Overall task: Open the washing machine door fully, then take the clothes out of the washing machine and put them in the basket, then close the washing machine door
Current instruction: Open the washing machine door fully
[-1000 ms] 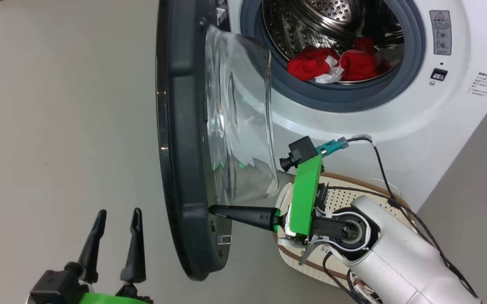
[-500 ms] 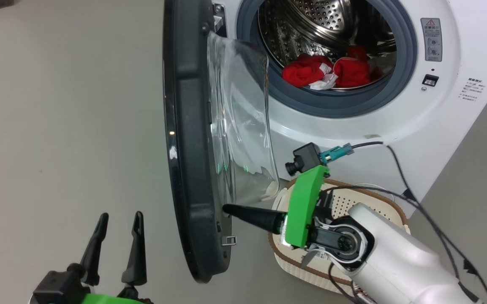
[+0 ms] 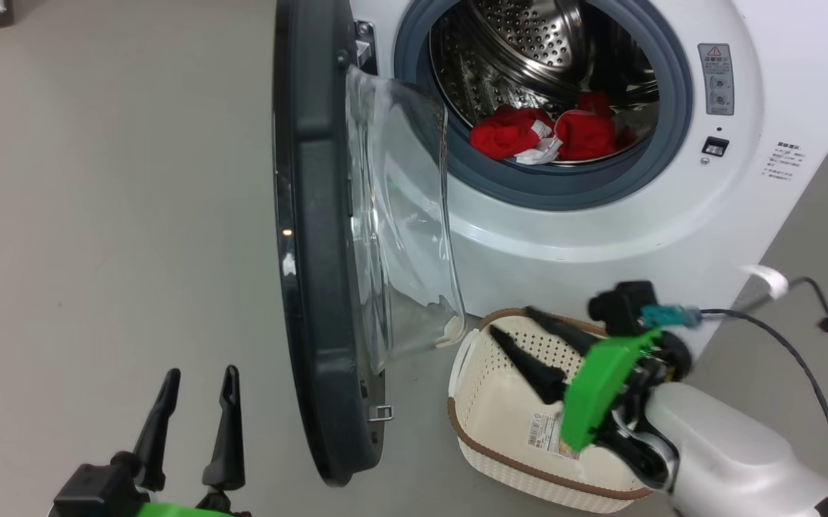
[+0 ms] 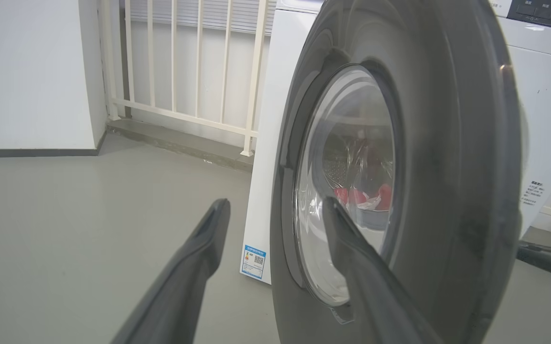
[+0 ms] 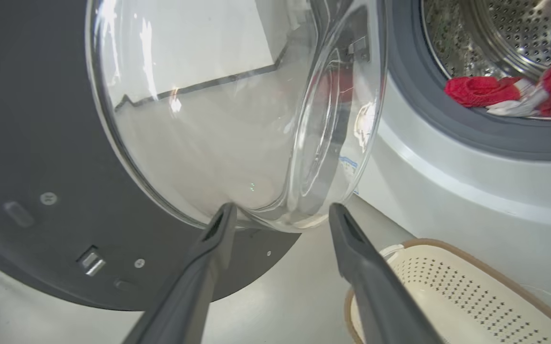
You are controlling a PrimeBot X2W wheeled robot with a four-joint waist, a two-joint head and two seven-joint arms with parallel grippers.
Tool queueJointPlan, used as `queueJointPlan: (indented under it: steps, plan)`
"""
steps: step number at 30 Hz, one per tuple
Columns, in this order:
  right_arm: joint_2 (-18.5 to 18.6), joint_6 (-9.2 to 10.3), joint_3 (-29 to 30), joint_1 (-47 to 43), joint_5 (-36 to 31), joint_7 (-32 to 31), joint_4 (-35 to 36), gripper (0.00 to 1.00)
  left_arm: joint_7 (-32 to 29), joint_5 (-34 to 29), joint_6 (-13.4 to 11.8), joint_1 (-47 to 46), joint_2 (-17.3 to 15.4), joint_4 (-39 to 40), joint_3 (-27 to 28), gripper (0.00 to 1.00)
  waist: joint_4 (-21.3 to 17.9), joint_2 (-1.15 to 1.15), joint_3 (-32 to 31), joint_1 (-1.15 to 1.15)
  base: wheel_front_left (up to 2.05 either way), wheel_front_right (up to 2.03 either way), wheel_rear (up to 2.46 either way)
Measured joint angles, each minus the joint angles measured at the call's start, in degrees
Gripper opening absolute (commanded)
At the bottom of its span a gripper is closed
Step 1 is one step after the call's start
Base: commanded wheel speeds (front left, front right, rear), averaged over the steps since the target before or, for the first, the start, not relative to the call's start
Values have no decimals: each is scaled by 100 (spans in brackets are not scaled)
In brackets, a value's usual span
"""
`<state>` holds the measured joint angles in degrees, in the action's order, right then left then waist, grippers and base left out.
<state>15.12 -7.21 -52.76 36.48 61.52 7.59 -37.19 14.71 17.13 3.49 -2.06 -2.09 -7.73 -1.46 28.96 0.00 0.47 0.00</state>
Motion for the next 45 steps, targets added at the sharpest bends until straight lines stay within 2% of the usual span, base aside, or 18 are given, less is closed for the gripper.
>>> queueJointPlan:
  steps: [2,5,7,8,11,15,19,22,28,34,45]
  plan:
    - [-3,0,-46,8,-561,477,-466,100,0,0,-1,21,-1,7,4,100,-25,0,-2,0,0,0,0]
    - [-78,0,137,7,-1149,658,-1061,100,0,0,-2,74,-1,16,15,100,-68,0,5,0,0,0,0]
    - [-118,0,320,1,-1325,657,-1120,100,0,0,-2,82,-1,21,25,100,-84,0,10,0,0,0,0]
    - [-155,0,588,-2,-1555,657,-1094,100,0,0,-2,90,-1,25,34,100,-101,0,17,0,0,0,0]
    - [-222,0,1541,-113,-2410,665,-767,100,0,0,-10,90,-2,38,53,100,-147,0,49,0,0,0,0]
    - [-394,0,2730,-839,-3550,687,-87,100,0,0,-18,91,-3,53,60,100,-194,0,69,0,0,0,0]
    - [-722,-1,3590,-1568,-4476,688,676,100,0,1,-29,91,-3,97,67,100,-223,0,84,0,0,0,0]
    - [-907,-1,4041,-1917,-4908,689,1212,100,0,0,-52,91,-4,123,64,100,-231,0,91,0,0,0,0]
    - [-1111,-1,4410,-2467,-5160,704,1855,100,0,10,-78,92,-4,143,62,100,-248,0,100,0,0,0,0]
    - [-1171,-1,4601,-2727,-5160,704,1931,100,0,10,-101,100,-5,155,66,100,-292,0,102,0,0,0,0]
    - [-1193,-1,4489,-2728,-5043,704,1970,100,0,9,-146,107,-5,176,71,100,-323,0,150,0,0,0,0]
